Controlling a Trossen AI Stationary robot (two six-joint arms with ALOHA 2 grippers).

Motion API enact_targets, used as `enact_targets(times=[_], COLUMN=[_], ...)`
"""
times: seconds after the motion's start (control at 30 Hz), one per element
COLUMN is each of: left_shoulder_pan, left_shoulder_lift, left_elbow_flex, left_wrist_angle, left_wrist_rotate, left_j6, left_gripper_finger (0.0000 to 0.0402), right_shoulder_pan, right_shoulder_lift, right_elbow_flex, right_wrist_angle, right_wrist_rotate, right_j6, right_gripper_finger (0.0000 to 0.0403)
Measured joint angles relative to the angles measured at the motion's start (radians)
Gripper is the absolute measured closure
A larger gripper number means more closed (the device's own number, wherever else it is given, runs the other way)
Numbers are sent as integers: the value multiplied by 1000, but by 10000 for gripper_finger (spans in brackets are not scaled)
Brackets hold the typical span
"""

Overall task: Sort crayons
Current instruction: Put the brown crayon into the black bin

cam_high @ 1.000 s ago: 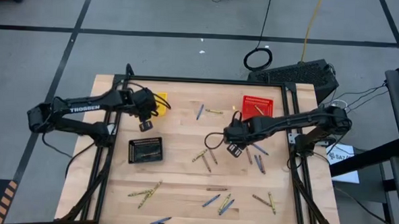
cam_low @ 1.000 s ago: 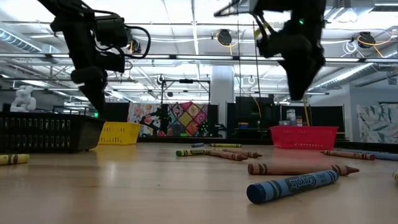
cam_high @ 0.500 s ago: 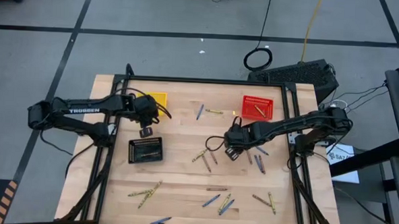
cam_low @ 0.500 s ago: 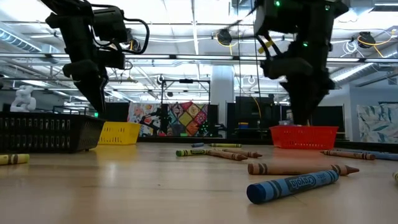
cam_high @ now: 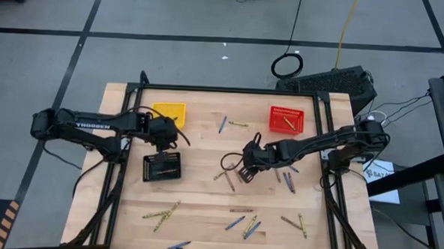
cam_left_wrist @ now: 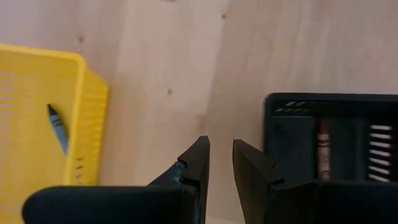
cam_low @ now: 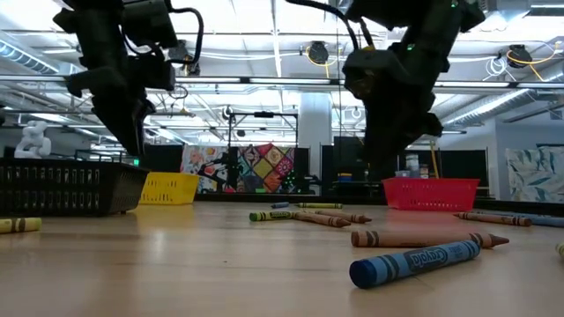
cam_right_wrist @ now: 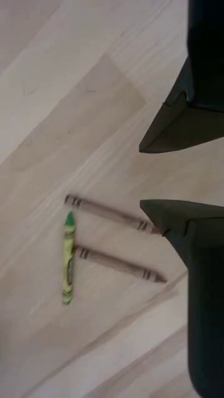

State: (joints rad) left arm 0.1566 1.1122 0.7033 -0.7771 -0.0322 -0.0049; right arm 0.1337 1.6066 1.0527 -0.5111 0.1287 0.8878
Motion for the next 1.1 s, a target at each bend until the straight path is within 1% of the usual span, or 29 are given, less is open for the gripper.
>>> enact_targets(times=[0.23, 0.5, 0.6, 0.77, 0.9, 1.1], left_shoulder_pan=[-92, -189, -218, -248, -258, -258], left_shoulder_lift=[0, -1, 0, 0, 0, 0], left_elbow_flex=[23, 130, 163, 201, 204, 204], left_wrist_angle=[-35, -77, -79, -77, -79, -80], left_wrist_rotate=[5, 4, 1, 1, -1, -2], left_j6=[-37, -69, -69, -69, -69, -69], left_gripper_finger=[333, 333, 333, 333, 333, 333], right_shoulder_pan=[0, 0, 0, 10, 35, 49], right_shoulder_lift=[79, 89, 89, 109, 158, 183], right_elbow_flex=[0, 0, 0, 1, 1, 1], right_wrist_angle=[103, 130, 131, 156, 205, 236], right_wrist_rotate=[0, 9, 31, 32, 28, 31], right_j6=[-54, -73, -95, -91, -65, -12], right_gripper_finger=[284, 284, 284, 284, 284, 284])
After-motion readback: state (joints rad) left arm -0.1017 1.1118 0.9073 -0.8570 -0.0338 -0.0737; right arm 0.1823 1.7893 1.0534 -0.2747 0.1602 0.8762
